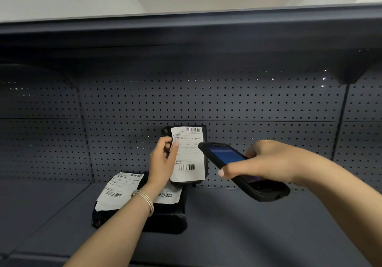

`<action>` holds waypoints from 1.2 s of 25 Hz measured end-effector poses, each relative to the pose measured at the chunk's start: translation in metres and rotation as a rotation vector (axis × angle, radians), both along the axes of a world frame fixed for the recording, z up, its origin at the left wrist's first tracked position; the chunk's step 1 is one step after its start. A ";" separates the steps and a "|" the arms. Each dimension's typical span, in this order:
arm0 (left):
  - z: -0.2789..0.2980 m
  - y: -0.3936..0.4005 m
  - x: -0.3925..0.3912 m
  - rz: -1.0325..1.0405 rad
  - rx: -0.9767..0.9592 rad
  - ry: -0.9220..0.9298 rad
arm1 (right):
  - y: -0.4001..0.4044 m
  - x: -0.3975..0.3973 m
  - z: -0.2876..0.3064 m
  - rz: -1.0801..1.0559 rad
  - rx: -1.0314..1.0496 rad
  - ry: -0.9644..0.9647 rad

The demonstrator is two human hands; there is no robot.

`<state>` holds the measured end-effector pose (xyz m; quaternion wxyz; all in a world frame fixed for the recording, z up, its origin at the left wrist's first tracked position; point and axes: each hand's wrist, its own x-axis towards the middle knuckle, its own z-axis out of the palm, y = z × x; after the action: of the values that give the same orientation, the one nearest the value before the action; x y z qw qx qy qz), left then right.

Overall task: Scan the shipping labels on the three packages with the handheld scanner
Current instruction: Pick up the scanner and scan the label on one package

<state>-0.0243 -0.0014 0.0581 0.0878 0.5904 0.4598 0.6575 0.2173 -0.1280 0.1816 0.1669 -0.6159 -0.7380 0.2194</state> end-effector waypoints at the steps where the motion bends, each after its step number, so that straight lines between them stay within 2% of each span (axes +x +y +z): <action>1: 0.000 0.000 0.000 -0.007 0.002 -0.003 | 0.000 0.000 0.000 -0.005 0.002 0.004; 7: 0.000 0.002 0.001 0.001 -0.011 -0.022 | 0.003 0.000 0.001 0.005 -0.007 0.005; 13: -0.005 0.009 0.016 -0.037 -0.038 -0.071 | 0.020 -0.002 -0.020 -0.057 0.033 0.084; 16: -0.015 0.016 0.026 -0.119 -0.160 -0.116 | 0.047 -0.003 -0.048 -0.144 0.143 0.156; 21: -0.044 0.032 0.035 -0.135 -0.423 -0.141 | 0.084 -0.008 -0.090 -0.200 0.282 0.209; 26: -0.062 0.040 0.041 -0.011 -0.585 -0.011 | 0.108 -0.002 -0.119 -0.248 0.296 0.224; 30: -0.068 0.041 0.036 0.093 -0.546 0.106 | 0.119 0.004 -0.127 -0.245 0.290 0.208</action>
<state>0.0122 0.0395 -0.0101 0.1893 0.5569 0.6503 0.4808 0.2209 -0.0092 0.0546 0.3543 -0.6447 -0.6603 0.1513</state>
